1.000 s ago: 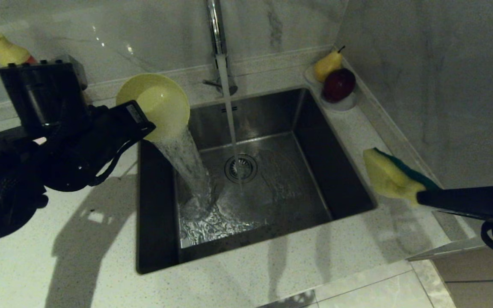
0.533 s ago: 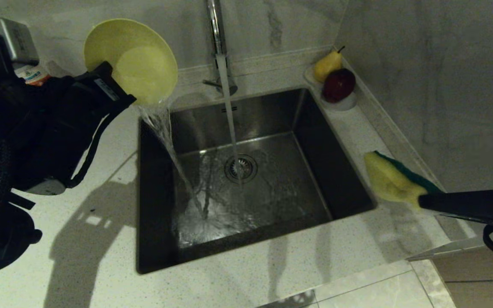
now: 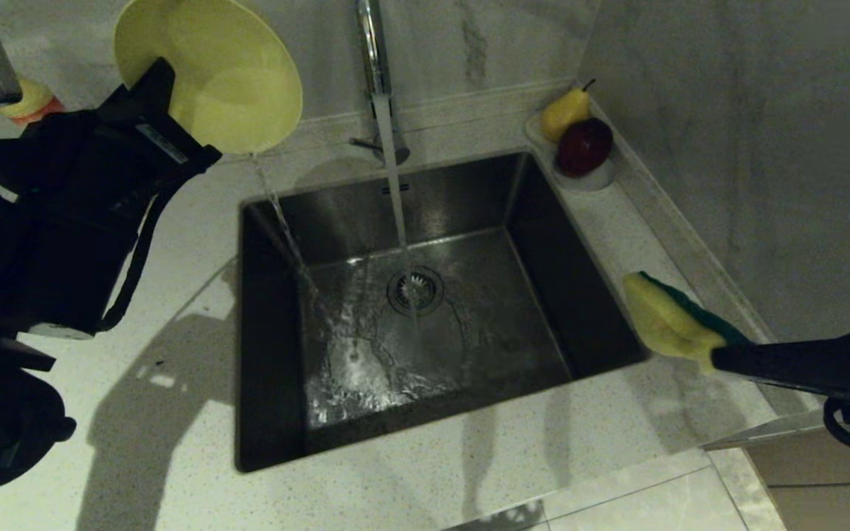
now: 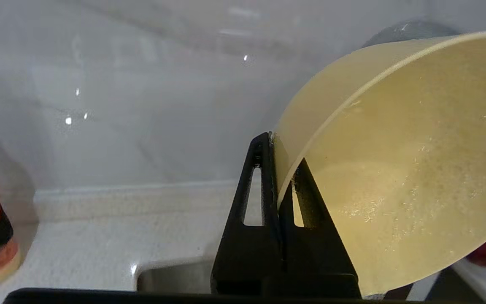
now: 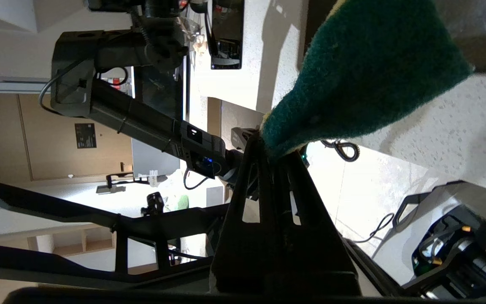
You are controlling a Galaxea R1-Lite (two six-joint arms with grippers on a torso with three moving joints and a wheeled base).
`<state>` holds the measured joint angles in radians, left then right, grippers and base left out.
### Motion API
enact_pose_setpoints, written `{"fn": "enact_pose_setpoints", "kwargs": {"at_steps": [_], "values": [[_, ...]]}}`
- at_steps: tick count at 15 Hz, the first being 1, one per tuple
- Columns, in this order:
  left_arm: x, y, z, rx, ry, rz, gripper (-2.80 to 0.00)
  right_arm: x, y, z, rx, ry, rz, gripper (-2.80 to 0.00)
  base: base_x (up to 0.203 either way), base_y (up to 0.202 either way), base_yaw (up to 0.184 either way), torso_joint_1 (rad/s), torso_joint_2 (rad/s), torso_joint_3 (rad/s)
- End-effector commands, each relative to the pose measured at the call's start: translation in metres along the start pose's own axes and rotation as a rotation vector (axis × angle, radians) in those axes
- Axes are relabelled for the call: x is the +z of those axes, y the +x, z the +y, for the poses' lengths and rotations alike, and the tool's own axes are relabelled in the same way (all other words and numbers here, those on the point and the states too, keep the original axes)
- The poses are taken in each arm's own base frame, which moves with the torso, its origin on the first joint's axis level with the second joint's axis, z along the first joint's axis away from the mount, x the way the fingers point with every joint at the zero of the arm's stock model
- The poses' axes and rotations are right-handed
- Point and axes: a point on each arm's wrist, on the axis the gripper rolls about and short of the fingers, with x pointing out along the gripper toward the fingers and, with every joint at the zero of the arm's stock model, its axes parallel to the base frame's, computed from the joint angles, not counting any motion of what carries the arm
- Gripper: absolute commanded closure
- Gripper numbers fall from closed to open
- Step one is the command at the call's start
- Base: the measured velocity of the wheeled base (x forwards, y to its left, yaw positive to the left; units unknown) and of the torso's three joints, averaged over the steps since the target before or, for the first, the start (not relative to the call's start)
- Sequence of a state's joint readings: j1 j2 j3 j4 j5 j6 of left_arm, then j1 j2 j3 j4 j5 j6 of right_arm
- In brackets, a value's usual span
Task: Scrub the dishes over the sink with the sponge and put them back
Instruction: Rinse the bowl, then place the bowl on the table
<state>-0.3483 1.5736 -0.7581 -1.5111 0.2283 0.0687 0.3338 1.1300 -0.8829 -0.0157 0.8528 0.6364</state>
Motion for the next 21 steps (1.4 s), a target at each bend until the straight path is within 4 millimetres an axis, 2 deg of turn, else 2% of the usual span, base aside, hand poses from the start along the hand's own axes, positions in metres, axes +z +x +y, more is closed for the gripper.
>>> {"fn": "enact_pose_setpoints", "kwargs": {"at_steps": [1,3,6,8,11,12,14,16,18,21], "values": [[0.000,-0.001,0.000,0.000,-0.003,-0.002,0.00,-0.002,0.000,-0.001,0.002,0.007,0.006,0.00,0.000,0.000,0.000,0.000,0.00,0.000],[-0.005,-0.002,0.004,0.017,0.012,0.044,0.00,-0.004,0.000,-0.002,0.000,0.011,0.009,0.00,0.000,0.000,0.000,0.000,0.00,0.000],[-0.022,-0.006,0.011,0.054,0.043,0.241,0.00,-0.011,-0.002,-0.005,-0.003,0.019,0.016,0.00,0.000,0.000,0.000,0.000,0.00,0.000],[-0.030,-0.011,0.015,0.086,0.007,0.440,0.00,-0.014,-0.001,-0.009,-0.013,0.033,0.026,0.00,0.000,0.000,0.000,0.000,0.00,0.000],[-0.034,-0.024,0.021,0.147,-0.017,0.840,0.00,-0.015,0.000,-0.013,-0.027,0.040,0.025,0.00,0.000,0.000,0.000,0.000,0.00,0.000],[-0.027,-0.026,0.022,0.182,-0.038,0.970,0.00,-0.012,-0.004,-0.012,-0.036,0.035,0.004,0.00,0.000,0.000,0.000,0.000,0.00,0.000],[0.009,-0.014,0.021,0.254,-0.140,1.085,0.00,-0.006,-0.009,-0.010,-0.050,0.025,-0.036,0.00,0.000,0.000,0.000,0.000,0.00,0.000],[0.043,-0.021,0.033,0.364,-0.235,1.176,0.00,-0.006,-0.010,-0.011,-0.059,0.026,-0.037,0.00,0.000,0.000,0.000,0.000,0.00,0.000],[0.059,-0.027,0.050,0.498,-0.320,1.133,0.00,-0.004,-0.007,-0.020,-0.083,0.034,-0.035,0.00,0.000,0.000,0.000,0.000,0.00,0.000],[0.067,-0.035,0.077,0.686,-0.354,1.091,0.00,0.004,-0.004,-0.032,-0.119,0.060,-0.048,0.00,0.000,0.000,0.000,0.000,0.00,0.000]]}}
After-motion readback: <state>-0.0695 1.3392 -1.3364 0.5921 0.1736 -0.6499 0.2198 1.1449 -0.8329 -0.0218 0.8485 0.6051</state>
